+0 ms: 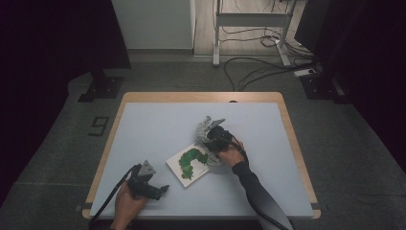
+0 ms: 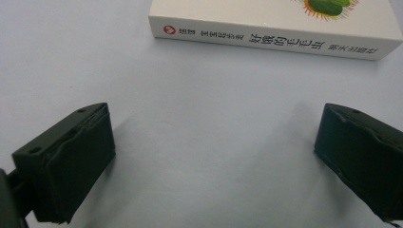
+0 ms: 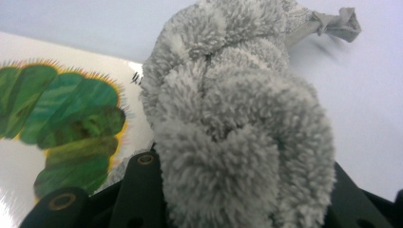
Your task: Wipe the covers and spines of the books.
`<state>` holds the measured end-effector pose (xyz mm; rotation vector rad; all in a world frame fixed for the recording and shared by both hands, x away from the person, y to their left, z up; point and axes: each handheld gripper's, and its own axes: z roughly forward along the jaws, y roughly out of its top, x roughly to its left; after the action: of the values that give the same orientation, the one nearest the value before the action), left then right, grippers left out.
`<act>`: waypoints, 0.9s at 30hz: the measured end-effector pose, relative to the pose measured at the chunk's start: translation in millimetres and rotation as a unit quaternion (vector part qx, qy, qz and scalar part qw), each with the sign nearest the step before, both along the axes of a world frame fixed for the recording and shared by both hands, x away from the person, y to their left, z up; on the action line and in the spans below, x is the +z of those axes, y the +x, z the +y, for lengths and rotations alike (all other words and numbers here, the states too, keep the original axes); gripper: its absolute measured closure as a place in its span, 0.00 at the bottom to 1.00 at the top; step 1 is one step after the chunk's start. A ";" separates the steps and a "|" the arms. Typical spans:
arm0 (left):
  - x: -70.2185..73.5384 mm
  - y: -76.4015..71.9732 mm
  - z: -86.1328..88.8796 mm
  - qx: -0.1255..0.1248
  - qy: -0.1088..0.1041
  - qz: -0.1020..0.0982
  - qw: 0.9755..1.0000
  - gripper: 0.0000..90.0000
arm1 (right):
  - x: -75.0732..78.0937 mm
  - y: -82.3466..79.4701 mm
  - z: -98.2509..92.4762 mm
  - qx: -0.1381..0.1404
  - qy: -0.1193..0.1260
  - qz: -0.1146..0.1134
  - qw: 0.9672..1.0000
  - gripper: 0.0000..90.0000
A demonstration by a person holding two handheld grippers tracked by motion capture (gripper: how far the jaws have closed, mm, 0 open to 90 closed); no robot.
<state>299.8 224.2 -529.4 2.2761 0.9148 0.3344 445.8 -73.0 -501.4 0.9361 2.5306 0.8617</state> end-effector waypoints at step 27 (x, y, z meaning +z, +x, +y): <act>-0.1 -0.2 -0.2 0.001 -0.001 0.000 1.000 0.00 | 0.5 -10.1 32.1 0.050 0.010 0.001 0.999 0.67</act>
<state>299.6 224.1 -529.4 2.2739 0.9169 0.3346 435.7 -40.9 -500.9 0.8236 2.5943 0.9171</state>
